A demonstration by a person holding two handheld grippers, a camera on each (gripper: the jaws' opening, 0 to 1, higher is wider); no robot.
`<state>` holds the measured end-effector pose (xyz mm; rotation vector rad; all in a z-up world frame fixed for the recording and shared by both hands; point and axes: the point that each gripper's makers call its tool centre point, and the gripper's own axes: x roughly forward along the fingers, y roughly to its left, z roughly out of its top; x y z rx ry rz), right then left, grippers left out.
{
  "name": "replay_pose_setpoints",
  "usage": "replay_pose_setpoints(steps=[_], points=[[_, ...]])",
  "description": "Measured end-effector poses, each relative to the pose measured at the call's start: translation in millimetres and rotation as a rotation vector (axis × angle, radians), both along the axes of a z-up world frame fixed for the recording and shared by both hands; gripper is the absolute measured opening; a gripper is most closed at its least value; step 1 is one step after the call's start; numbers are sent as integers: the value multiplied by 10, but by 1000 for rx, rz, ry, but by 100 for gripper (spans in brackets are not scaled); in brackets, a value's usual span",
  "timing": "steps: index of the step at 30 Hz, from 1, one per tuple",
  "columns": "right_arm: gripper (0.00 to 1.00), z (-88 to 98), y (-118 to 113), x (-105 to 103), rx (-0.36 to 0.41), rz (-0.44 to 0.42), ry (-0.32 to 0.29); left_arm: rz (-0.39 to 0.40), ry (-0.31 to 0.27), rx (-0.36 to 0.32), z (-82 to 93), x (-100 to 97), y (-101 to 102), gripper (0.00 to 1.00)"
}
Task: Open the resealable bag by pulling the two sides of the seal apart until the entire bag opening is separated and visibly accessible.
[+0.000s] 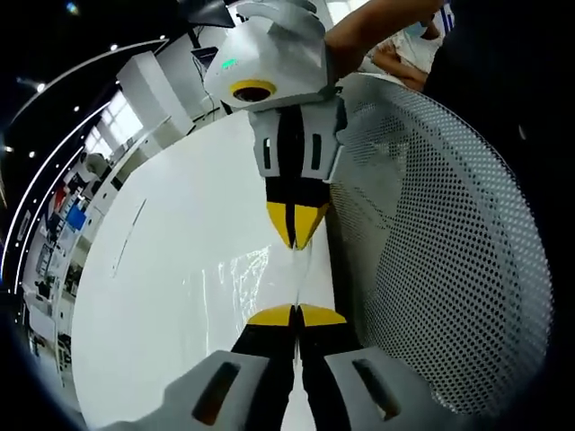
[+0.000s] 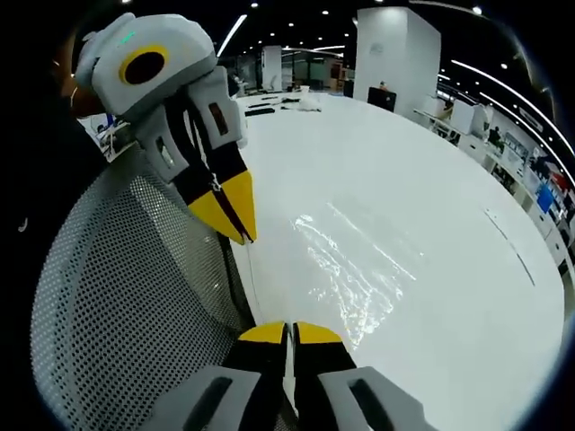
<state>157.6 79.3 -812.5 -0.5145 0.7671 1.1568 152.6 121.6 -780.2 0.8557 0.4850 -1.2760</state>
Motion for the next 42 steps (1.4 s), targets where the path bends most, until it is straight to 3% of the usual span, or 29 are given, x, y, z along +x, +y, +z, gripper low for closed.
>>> replay_pose_setpoints(steps=[5, 12, 16, 22, 36, 42], points=[[0, 17, 9, -2, 8, -19, 8, 27, -17, -34, 73, 61, -23, 0], [0, 40, 64, 6, 17, -26, 5, 18, -40, -51, 172, 60, -119, 12], [0, 72, 106, 31, 23, -27, -2, -16, -37, -67, 211, -2, -217, 12], [0, 147, 176, 47, 54, -29, 1, -61, -38, -40, 125, -80, -277, 10], [0, 285, 264, 61, 85, -5, -21, -18, -75, 24, 47, 30, -143, 7], [0, 370, 254, 145, 120, -52, -31, -15, -98, 39, 41, 54, -125, 1]])
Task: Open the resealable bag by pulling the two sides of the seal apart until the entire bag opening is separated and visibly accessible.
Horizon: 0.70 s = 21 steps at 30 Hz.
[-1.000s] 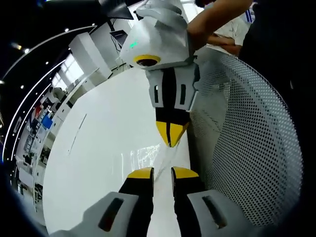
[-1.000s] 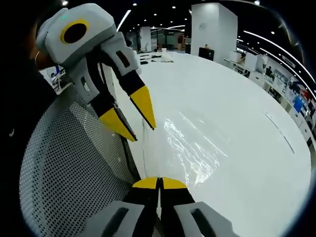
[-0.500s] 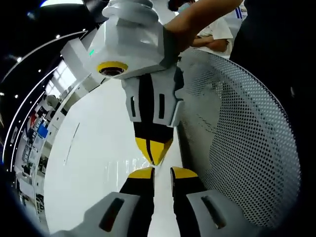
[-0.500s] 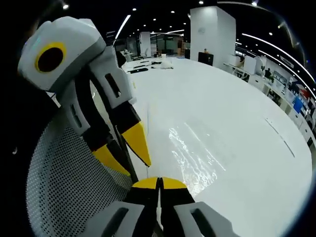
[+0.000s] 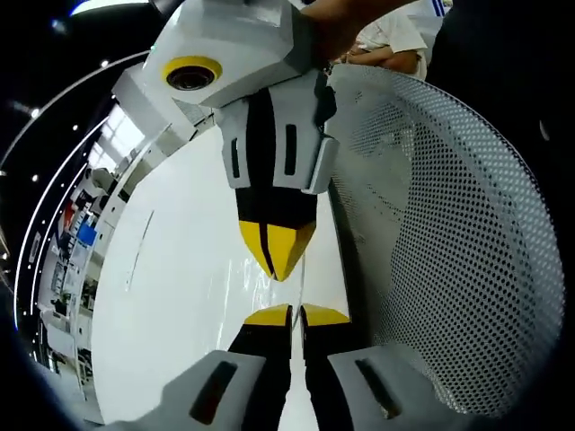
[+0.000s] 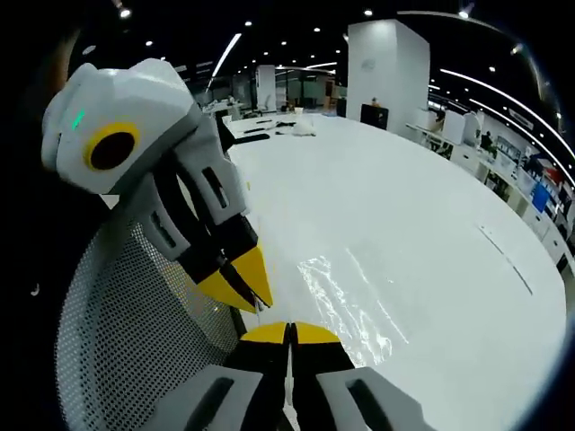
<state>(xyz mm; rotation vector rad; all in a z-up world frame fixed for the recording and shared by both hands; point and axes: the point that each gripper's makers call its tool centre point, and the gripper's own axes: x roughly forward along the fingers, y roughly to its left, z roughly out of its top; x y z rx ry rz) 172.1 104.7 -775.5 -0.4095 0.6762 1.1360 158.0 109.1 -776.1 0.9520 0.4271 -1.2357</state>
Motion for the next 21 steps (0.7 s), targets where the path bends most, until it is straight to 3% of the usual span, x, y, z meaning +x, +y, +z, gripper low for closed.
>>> replay_pose_setpoints(steps=[21], points=[[0, 174, -126, 292, 77, -159, -28, 0, 8, -26, 30, -2, -39, 0]])
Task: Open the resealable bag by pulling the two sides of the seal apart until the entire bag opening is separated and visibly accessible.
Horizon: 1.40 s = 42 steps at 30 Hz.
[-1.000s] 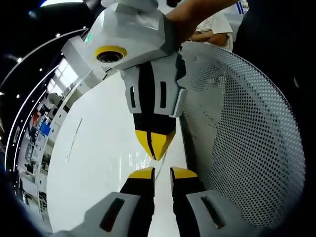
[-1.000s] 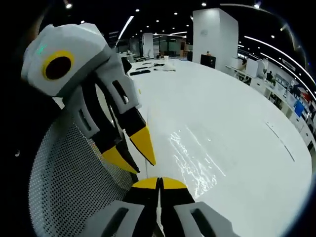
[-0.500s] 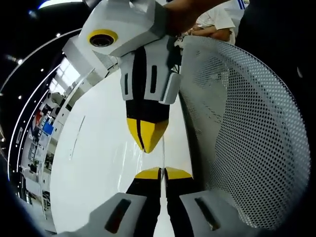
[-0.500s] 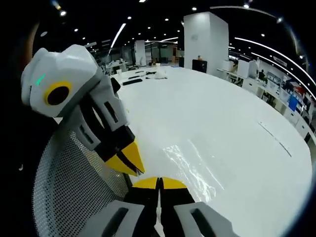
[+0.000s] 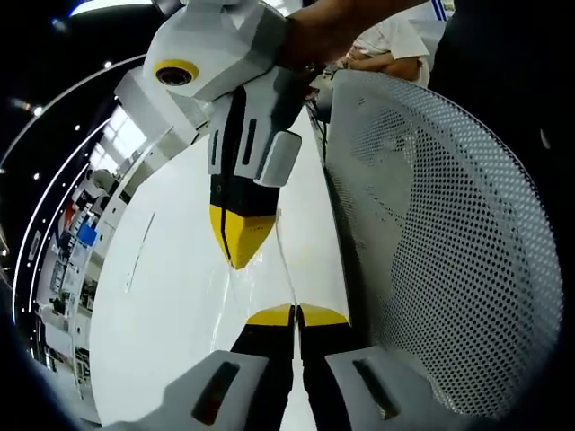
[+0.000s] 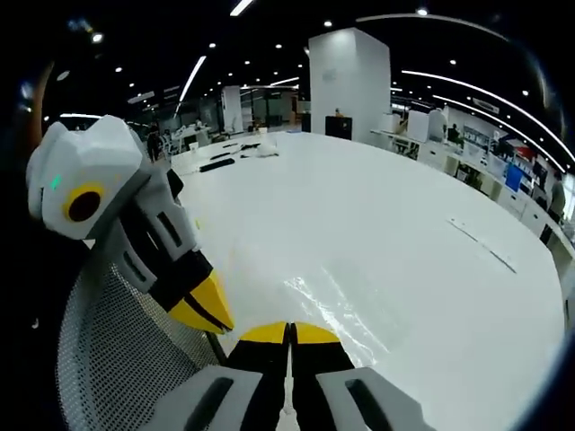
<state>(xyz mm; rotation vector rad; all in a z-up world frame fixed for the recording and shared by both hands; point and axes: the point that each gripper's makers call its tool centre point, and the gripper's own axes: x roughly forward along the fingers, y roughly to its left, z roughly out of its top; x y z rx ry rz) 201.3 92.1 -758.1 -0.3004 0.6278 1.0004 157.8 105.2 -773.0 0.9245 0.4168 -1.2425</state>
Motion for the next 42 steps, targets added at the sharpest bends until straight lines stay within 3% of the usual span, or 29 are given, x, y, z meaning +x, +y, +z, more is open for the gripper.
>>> replay_pose_setpoints(steps=[32, 42], points=[[0, 171, -286, 295, 65, -179, -25, 27, 36, -48, 34, 19, -26, 0], [0, 235, -279, 320, 106, -206, -14, 27, 34, -39, -4, 23, -39, 0]])
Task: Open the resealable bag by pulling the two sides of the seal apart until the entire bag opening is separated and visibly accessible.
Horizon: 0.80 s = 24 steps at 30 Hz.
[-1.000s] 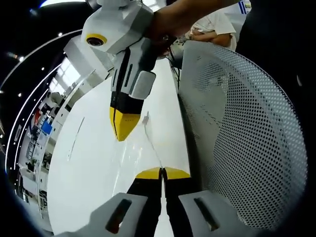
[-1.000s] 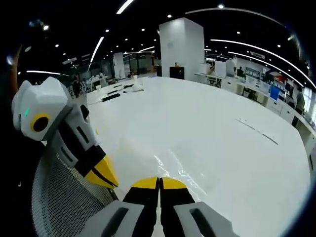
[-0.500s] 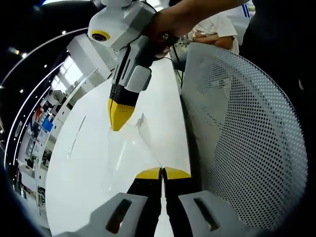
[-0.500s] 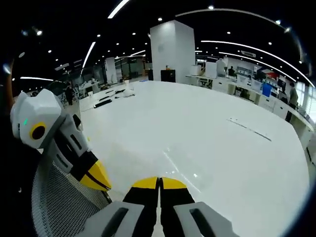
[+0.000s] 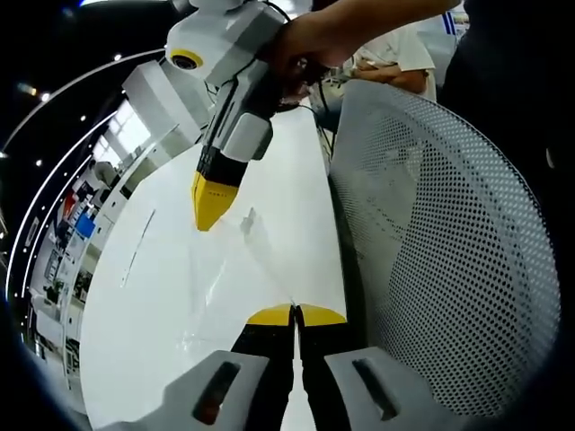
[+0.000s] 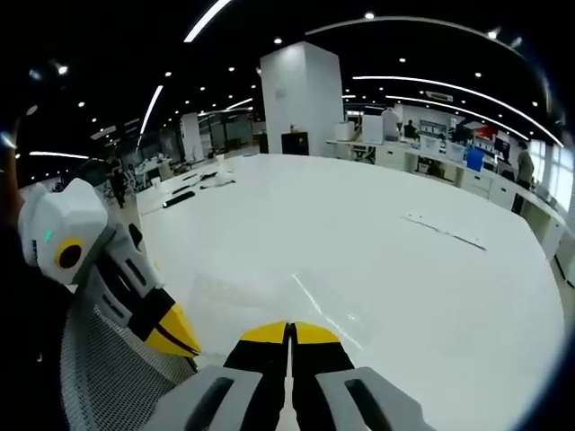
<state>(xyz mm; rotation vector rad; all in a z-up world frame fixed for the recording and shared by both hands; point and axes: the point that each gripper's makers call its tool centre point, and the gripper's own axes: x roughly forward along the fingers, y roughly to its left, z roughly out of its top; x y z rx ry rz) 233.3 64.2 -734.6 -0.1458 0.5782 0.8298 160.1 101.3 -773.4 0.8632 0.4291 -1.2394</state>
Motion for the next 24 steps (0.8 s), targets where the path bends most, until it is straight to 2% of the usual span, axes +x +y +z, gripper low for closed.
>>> replay_pose_setpoints(steps=[6, 11, 14, 18, 24], points=[[0, 169, 37, 68, 9, 5, -38, 27, -14, -23, 76, 82, -10, 0], [0, 425, 140, 138, 6, 50, -123, 61, -41, -51, 169, 182, -31, 0], [0, 507, 183, 148, -32, 88, -172, 85, -43, -68, 212, 237, -38, 0], [0, 422, 176, 133, -68, 108, -173, 96, -35, -66, 176, 249, -20, 0], [0, 114, 144, 13, -92, 127, -101, 100, 3, -49, 54, 173, 3, 0]])
